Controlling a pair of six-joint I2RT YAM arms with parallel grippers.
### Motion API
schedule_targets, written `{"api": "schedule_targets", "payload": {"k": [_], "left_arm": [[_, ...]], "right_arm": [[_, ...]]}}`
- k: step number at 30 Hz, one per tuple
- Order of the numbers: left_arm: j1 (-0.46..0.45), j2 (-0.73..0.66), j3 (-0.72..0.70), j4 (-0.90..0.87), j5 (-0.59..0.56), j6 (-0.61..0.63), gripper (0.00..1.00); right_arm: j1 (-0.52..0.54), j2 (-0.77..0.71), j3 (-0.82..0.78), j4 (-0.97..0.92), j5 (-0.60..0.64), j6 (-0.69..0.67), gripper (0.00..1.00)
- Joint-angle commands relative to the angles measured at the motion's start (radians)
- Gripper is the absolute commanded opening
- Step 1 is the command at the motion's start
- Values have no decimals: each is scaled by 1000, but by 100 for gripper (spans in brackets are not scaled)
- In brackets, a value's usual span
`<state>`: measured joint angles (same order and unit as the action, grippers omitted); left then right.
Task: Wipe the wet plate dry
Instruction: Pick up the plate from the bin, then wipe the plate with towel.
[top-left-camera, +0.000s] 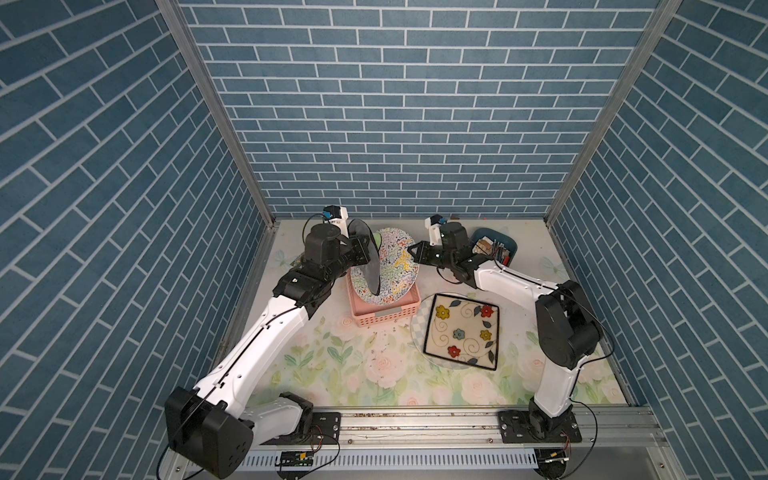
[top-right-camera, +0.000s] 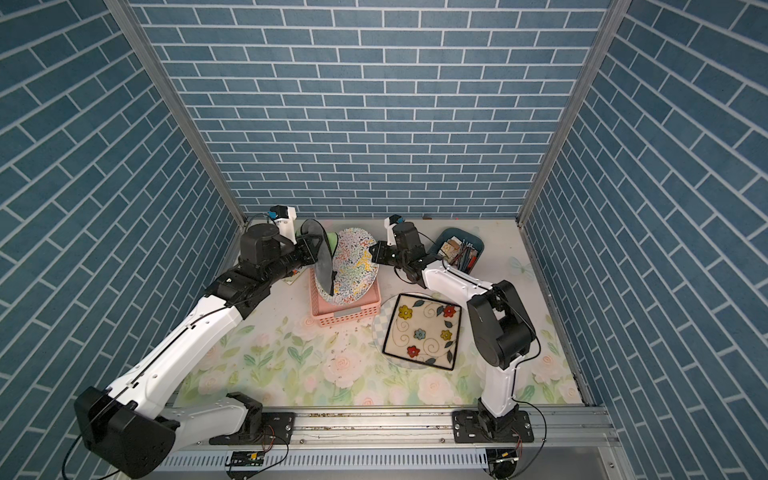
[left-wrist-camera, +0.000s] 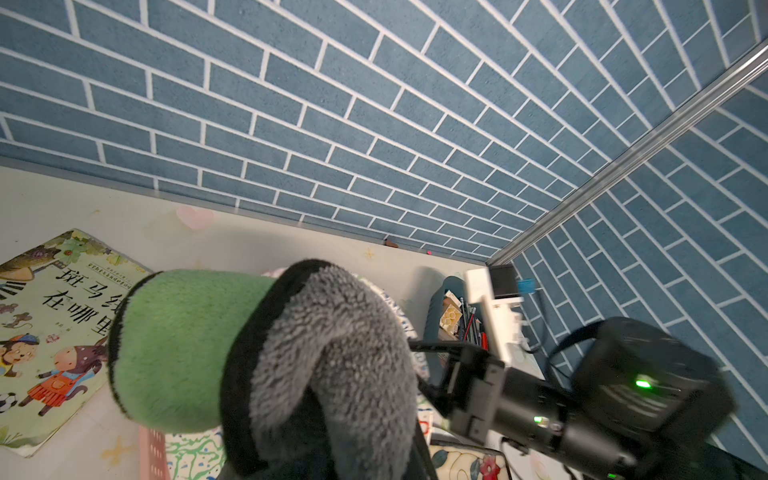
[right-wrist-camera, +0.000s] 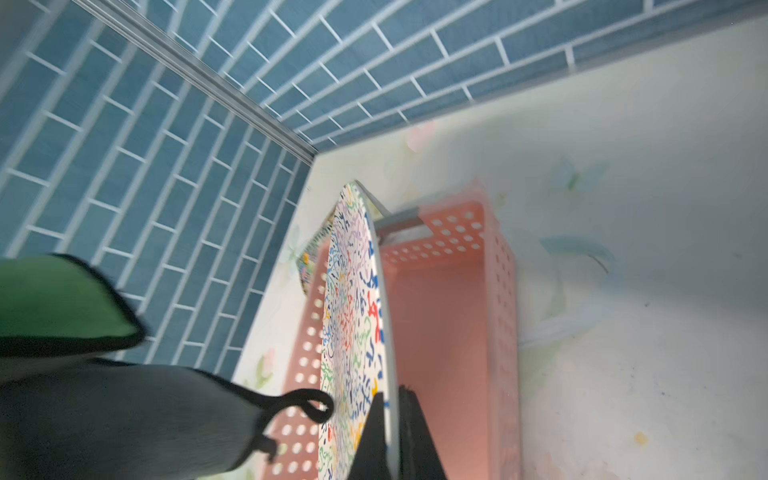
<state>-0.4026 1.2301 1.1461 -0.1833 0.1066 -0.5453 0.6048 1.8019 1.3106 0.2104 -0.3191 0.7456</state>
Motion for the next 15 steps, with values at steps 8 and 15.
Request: {"api": "schedule_targets", "payload": {"k": [8,15], "left_arm": [[-9,113,-75,182,188,-62,0],[-155,212,-31,284,206,-138,0]], "right_arm": [[14,-229,-165,626,-49,430,0],[76,-217,-88,724,-39,495,0]]}}
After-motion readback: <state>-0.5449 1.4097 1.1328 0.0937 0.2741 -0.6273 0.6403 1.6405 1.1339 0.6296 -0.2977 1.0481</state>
